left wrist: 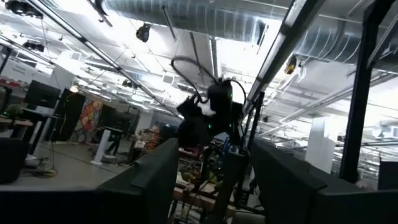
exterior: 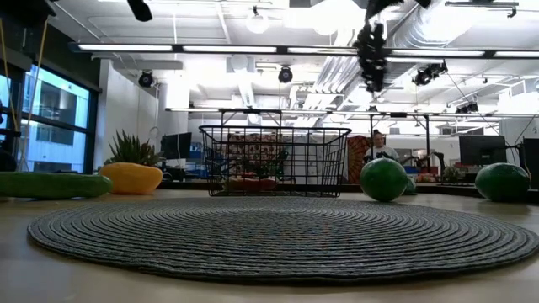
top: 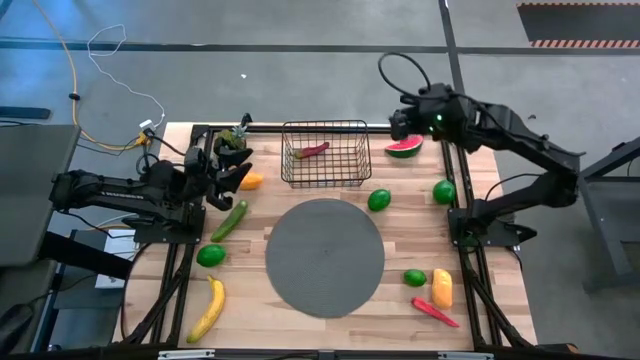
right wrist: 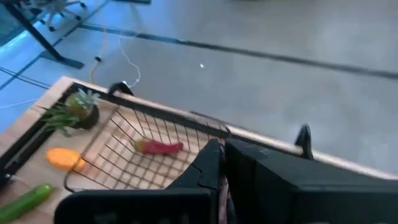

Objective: Build produce basket
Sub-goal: Put the black grapes into the black wire basket

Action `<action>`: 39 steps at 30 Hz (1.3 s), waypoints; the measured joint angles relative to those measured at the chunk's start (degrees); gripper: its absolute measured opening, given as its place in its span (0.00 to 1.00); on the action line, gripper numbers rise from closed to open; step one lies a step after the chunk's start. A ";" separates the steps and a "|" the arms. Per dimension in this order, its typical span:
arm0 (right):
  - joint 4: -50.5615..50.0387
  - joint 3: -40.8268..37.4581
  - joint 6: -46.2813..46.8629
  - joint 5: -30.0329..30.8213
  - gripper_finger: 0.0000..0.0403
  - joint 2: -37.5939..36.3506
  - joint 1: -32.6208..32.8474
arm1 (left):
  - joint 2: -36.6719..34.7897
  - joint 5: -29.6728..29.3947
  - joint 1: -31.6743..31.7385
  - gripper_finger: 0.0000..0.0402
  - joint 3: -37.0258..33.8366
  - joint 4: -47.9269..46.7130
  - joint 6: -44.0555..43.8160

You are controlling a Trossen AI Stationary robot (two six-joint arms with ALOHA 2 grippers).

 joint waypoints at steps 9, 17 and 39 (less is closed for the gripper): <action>4.79 13.95 -10.61 -7.39 0.00 12.64 -0.89 | 0.01 0.14 0.00 0.48 0.00 0.50 -4.21; 12.18 18.64 -16.08 -18.66 0.00 23.75 -2.82 | 0.03 0.15 0.00 0.48 0.00 0.48 -4.51; 0.88 19.06 -24.33 -19.95 0.00 39.59 -8.14 | 0.03 0.18 0.01 0.48 -0.02 0.46 -4.52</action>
